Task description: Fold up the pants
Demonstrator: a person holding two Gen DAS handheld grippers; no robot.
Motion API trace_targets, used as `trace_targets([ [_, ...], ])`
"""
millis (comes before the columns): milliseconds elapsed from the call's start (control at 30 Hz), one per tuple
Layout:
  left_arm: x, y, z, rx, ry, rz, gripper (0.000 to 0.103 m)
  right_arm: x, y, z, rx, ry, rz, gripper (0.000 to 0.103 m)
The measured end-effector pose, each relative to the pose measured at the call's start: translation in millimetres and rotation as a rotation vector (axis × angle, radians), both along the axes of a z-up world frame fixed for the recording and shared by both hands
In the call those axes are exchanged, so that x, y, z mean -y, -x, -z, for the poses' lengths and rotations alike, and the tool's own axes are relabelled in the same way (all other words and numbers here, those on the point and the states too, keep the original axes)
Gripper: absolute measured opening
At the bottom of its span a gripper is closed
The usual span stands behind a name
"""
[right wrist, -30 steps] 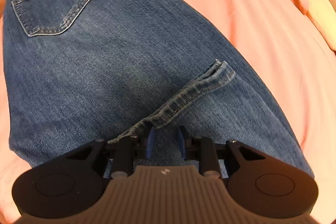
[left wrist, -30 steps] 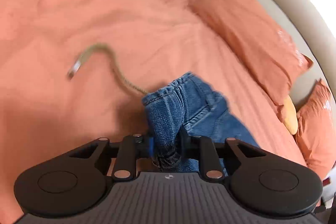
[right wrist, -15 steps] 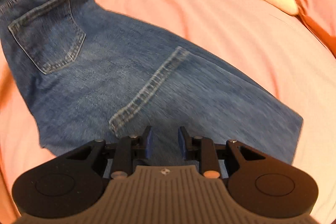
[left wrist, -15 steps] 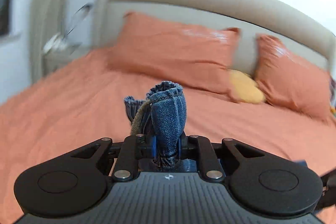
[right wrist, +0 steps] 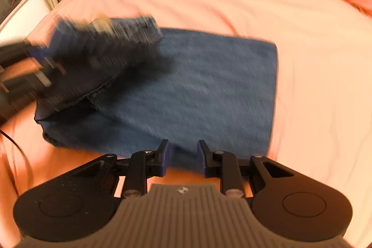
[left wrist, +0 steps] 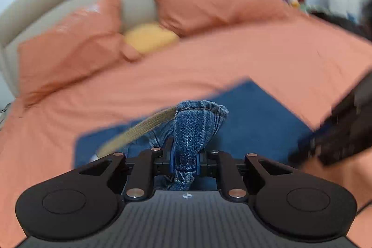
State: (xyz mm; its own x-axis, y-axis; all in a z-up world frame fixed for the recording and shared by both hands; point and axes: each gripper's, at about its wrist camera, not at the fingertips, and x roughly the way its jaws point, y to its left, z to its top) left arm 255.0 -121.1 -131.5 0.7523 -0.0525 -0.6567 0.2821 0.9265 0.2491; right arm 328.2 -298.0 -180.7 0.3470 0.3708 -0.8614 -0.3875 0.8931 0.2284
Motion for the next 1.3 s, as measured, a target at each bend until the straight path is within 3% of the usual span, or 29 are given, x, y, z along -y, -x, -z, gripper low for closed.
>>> trace_targets([
  [100, 17.1, 10.1, 26.4, -0.043, -0.070, 0.049, 0.018, 18.5, 9.4, 10.0, -0.032, -0.016, 0.013, 0.022],
  [200, 15.1, 12.3, 33.9, -0.102, -0.052, 0.070, 0.024, 27.2, 16.1, 17.7, -0.047, -0.021, 0.017, 0.023],
  [300, 6.0, 6.2, 25.7, -0.166, 0.020, 0.122, 0.045, 30.5, 19.8, 19.7, -0.057, -0.045, 0.019, 0.023],
  [367, -0.3, 4.1, 17.3, -0.216, 0.115, 0.170, 0.067, 26.6, 17.9, 17.0, -0.048, -0.060, 0.018, 0.023],
  [400, -6.9, 3.8, 12.2, -0.236, 0.170, 0.186, 0.071, 24.2, 16.6, 14.6, -0.041, -0.071, 0.016, 0.023],
  [500, -29.9, 3.2, -5.7, -0.287, 0.294, 0.227, 0.071, 16.6, 12.4, 0.7, -0.016, -0.121, 0.018, 0.023],
  [600, -58.7, 0.3, -20.2, -0.292, 0.353, 0.220, 0.071, 6.4, 6.1, -15.2, 0.006, -0.175, 0.027, 0.023],
  [700, -88.7, -8.7, -28.8, -0.261, 0.314, 0.163, 0.071, -11.9, -9.1, -22.4, 0.023, -0.217, 0.035, 0.027],
  [800, -121.5, -24.0, -28.3, -0.235, 0.263, 0.075, 0.071, -32.6, -31.5, -24.5, 0.012, -0.272, 0.070, 0.038],
  [967, -175.7, -46.0, -18.1, -0.253, 0.324, -0.035, 0.071, -56.5, -80.6, -1.9, -0.061, -0.362, 0.183, 0.040],
  [1067, -195.7, -47.9, -7.8, -0.261, 0.359, -0.068, 0.071, -64.7, -106.0, 19.4, -0.108, -0.363, 0.256, 0.041],
  [1200, -215.3, -46.4, 7.1, -0.288, 0.374, -0.086, 0.071, -71.5, -130.0, 42.3, -0.158, -0.382, 0.315, 0.052],
  [1233, -219.2, -46.0, 9.7, -0.293, 0.374, -0.087, 0.071, -72.5, -133.2, 45.7, -0.168, -0.389, 0.329, 0.052],
  [1300, -225.8, -45.3, 13.8, -0.300, 0.379, -0.095, 0.070, -74.7, -138.1, 48.2, -0.192, -0.417, 0.335, 0.039],
])
